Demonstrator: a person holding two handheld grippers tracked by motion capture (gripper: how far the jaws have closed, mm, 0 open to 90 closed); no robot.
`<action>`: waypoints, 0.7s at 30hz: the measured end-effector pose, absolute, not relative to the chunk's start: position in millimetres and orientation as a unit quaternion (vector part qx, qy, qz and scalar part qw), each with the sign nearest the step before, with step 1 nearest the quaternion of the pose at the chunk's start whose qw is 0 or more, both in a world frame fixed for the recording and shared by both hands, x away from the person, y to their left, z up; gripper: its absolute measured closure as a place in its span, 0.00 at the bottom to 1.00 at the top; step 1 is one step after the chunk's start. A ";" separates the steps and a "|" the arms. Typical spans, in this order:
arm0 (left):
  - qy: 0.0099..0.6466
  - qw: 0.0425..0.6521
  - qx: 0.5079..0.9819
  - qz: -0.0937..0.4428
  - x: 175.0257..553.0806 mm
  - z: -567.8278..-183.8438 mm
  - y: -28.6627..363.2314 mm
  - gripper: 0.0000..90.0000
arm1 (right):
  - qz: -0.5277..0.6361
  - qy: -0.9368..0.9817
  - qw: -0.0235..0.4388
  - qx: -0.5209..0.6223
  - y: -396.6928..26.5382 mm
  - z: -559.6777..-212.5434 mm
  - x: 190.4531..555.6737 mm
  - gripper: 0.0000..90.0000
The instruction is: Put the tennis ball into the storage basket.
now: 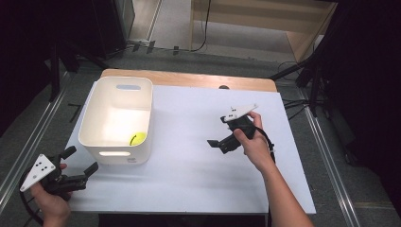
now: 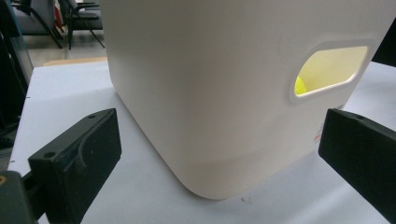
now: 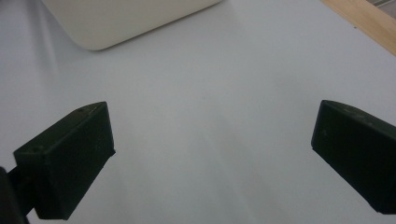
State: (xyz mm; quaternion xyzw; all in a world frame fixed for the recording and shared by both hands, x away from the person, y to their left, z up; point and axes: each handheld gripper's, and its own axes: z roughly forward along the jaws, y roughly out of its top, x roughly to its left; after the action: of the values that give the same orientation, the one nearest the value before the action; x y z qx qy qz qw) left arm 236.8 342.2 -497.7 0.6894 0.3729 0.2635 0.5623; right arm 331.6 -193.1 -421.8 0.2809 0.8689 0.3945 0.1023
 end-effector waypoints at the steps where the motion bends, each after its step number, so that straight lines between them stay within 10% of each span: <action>1: 0.373 0.562 0.689 0.263 236.8 -497.7 342.2 0.00 | 0.395 0.868 0.102 0.282 -195.5 -423.0 330.6 0.00; 21: 0.373 0.560 0.691 0.264 236.5 -497.7 341.8 0.00 | 0.428 0.829 0.117 0.339 -252.9 -460.2 299.9 0.00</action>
State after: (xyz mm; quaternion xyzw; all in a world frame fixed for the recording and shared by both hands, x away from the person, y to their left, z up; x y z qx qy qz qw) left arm 236.5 341.8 -497.7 0.6908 0.3735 0.2645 0.5598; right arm 299.9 -252.9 -460.2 0.3395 0.8294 0.4280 0.1171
